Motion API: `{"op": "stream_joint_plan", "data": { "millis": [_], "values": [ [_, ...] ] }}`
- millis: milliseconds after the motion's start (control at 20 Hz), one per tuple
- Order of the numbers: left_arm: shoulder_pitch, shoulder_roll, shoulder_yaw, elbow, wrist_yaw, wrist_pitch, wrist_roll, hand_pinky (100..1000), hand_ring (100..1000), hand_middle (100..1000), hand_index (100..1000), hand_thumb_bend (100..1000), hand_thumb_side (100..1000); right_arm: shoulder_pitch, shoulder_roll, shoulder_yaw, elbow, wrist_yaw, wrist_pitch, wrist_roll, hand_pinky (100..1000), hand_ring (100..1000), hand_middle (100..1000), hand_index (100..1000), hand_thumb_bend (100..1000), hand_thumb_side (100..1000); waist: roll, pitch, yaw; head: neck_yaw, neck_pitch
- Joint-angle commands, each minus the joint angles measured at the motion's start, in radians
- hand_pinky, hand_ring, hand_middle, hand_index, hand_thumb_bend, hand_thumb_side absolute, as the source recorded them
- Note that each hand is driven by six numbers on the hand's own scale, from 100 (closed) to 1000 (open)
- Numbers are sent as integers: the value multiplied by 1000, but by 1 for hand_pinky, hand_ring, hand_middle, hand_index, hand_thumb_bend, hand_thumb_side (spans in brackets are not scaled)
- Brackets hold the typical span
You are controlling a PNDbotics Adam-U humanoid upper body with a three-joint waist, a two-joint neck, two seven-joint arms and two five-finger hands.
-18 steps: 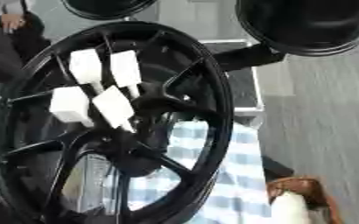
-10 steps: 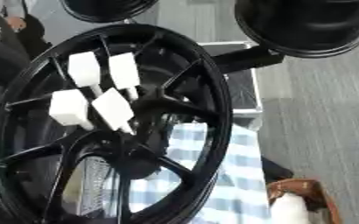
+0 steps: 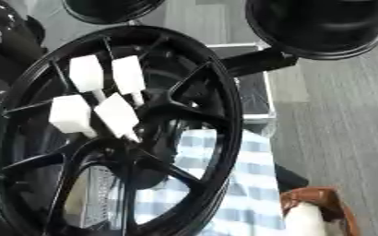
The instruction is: Pull the pin out of the wheel hub.
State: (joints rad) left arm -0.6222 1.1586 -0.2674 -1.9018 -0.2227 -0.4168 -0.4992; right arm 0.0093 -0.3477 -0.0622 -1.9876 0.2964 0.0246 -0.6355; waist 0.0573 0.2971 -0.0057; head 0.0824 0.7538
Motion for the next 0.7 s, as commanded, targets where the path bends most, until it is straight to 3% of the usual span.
{"op": "stream_joint_plan", "data": {
  "millis": [50, 300, 700],
  "values": [
    [-41, 7, -19, 35, 17, 69, 5, 818, 747, 712, 854, 103, 568, -4, -12, -2, -12, -10, 0, 4, 701, 548, 429, 758, 100, 532, 2, -14, 1, 4, -6],
    [-99, -25, -58, 83, -14, 149, -15, 824, 754, 721, 855, 159, 589, -3, -13, -2, -12, -14, 4, 3, 700, 547, 429, 758, 100, 538, 8, -17, 3, 6, 0],
    [-169, -74, -102, 143, -52, 188, -71, 836, 773, 744, 874, 283, 650, 0, -11, -2, -12, -17, 6, 3, 699, 546, 429, 757, 100, 545, 14, -23, 1, 11, 8]
  ]
}}
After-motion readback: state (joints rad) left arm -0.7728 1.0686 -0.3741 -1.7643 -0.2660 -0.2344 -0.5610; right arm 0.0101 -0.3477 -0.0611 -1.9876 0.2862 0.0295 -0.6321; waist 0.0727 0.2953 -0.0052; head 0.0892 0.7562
